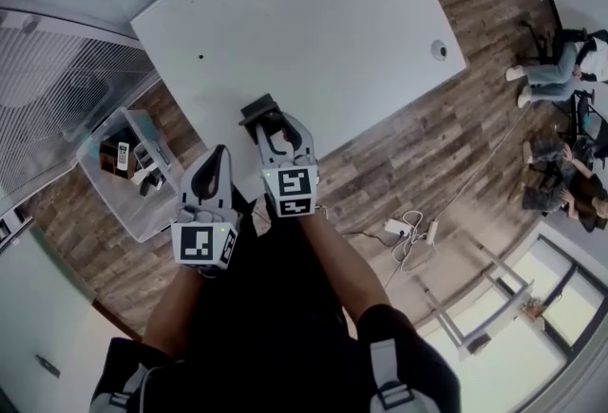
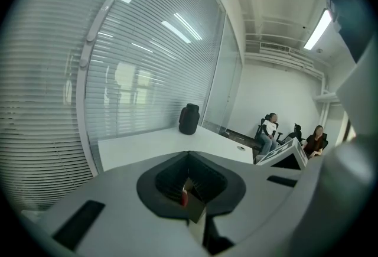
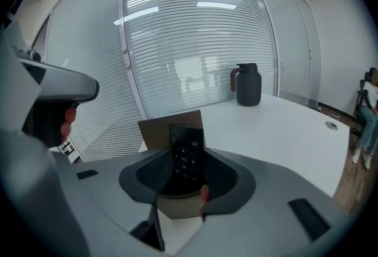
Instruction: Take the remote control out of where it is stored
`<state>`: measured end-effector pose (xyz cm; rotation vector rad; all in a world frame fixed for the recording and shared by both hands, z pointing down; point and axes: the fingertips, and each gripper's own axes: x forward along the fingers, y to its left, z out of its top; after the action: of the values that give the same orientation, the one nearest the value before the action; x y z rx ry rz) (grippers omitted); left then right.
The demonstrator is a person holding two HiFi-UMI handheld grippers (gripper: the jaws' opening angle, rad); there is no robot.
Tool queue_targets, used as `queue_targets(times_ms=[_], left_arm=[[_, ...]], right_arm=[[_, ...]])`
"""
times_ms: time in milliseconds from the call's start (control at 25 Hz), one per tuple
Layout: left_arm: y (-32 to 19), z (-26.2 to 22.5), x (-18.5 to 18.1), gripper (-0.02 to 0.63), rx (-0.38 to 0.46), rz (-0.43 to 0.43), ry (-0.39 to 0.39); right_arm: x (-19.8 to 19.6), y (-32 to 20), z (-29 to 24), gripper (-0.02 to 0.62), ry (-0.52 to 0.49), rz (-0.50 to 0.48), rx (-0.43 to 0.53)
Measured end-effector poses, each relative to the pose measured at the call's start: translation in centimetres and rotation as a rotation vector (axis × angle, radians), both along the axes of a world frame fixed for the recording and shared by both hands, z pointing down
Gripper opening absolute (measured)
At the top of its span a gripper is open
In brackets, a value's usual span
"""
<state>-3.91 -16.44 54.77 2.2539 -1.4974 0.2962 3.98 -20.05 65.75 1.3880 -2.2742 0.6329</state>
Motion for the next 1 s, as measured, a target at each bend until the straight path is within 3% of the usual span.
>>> queue_targets(times_ms=[1000], left_arm=[[1.1, -0.3, 0.5, 0.006, 0.007, -0.011, 0.007]], right_arm=[[1.3, 0.9, -2.6, 0.078, 0.013, -0.012, 0.105]])
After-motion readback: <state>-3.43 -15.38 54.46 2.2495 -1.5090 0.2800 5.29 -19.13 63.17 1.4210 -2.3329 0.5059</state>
